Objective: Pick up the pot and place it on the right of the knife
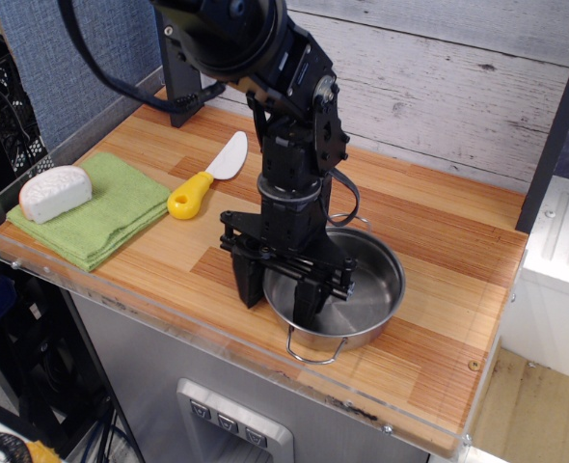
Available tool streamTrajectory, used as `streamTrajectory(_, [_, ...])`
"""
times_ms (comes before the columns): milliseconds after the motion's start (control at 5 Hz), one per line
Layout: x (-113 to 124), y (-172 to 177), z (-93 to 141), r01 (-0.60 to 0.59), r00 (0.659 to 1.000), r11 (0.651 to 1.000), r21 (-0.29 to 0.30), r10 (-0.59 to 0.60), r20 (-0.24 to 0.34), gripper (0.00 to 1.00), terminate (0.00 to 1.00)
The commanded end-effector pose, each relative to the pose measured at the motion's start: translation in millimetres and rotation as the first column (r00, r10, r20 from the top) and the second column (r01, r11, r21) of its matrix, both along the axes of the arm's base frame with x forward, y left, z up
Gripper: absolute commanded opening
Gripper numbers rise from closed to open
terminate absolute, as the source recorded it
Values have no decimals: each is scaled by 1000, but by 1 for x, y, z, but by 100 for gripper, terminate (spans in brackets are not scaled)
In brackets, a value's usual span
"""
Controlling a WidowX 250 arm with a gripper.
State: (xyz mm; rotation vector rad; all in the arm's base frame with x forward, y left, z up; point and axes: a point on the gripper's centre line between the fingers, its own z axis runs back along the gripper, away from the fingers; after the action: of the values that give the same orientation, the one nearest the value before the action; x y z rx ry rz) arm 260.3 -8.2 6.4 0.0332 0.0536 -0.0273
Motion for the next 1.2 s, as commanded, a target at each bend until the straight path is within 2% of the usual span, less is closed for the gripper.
streamTrajectory(0, [4,0,31,46,996,999,-2,-46,74,0,0])
streamTrajectory(200, [16,-8,59,123,979,991,61,-131,158,0,0])
streamTrajectory(400, [41,-15,83,173,955,982,76,-186,231,0,0])
streamTrajectory(600, [64,-9,98,156,952,984,81,-171,253,0,0])
streamTrajectory(800, [76,28,99,82,962,989,120,-111,251,0,0])
streamTrajectory(1000, [82,65,86,16,975,986,165,-52,216,0,0])
